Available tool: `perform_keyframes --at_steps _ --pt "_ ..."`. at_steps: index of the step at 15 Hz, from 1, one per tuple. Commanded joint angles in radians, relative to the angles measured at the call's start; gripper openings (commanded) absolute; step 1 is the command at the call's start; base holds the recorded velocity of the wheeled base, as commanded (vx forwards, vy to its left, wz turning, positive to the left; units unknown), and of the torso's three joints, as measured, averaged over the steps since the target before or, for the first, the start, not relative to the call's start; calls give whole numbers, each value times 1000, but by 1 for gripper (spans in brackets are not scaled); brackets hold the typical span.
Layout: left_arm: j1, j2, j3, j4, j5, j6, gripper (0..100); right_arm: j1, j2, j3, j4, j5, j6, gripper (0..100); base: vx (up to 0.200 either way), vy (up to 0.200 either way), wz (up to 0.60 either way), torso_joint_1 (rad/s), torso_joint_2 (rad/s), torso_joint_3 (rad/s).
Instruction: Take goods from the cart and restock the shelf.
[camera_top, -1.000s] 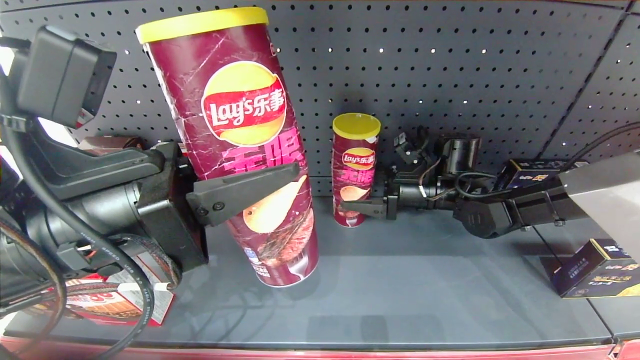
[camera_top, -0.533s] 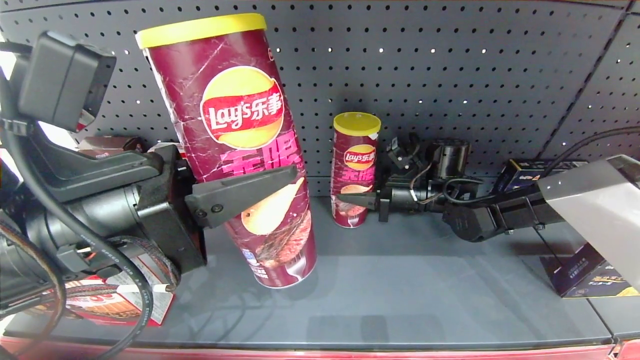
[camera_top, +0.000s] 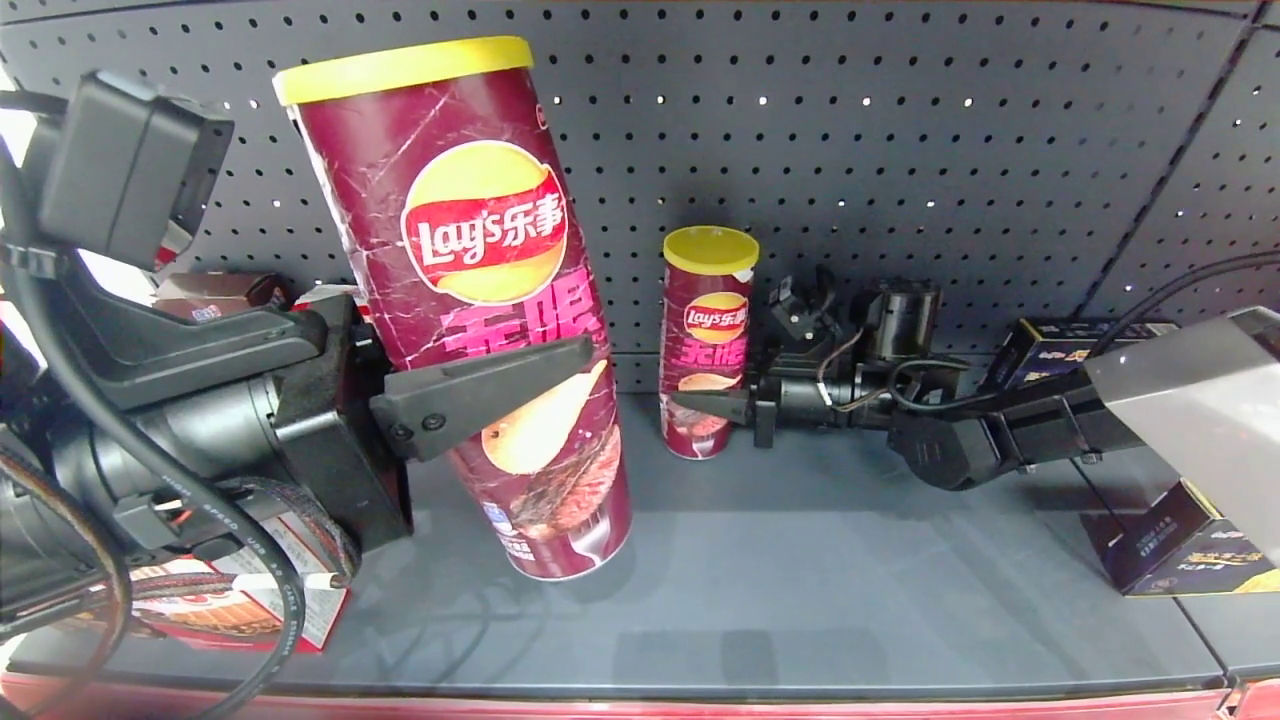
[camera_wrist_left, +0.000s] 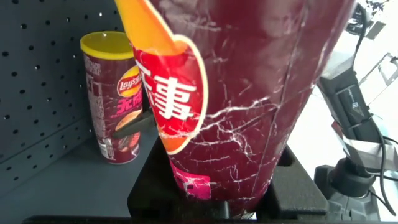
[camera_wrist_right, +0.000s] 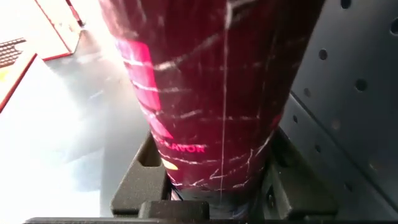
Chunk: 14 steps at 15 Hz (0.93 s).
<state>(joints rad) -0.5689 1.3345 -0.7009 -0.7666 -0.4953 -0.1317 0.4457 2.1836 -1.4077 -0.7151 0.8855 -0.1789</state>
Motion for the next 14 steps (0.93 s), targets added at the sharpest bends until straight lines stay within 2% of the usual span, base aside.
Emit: perform_keyframes --at_steps 1,3,4,5,9,14 --pt "0 -1 3 0 0 0 0 13 -62 45 -9 -19 4 0 0 0 0 0 0 0" --pt "7 -15 9 0 -2 -2 0 36 -142 161 -72 -30 3 0 0 0 0 0 0 0" --pt "9 -15 9 0 -2 -2 0 37 -146 170 -78 -33 3 0 0 0 0 0 0 0" --pt "21 -18 6 0 -6 -2 0 65 -203 282 -156 -79 3 0 0 0 0 0 0 0" --pt "29 -18 4 0 -8 0 0 119 -360 587 -276 -83 -2 0 0 0 0 0 0 0" --pt "31 -18 6 0 -3 -2 0 142 -435 839 -432 -88 -5 0 0 0 0 0 0 0"
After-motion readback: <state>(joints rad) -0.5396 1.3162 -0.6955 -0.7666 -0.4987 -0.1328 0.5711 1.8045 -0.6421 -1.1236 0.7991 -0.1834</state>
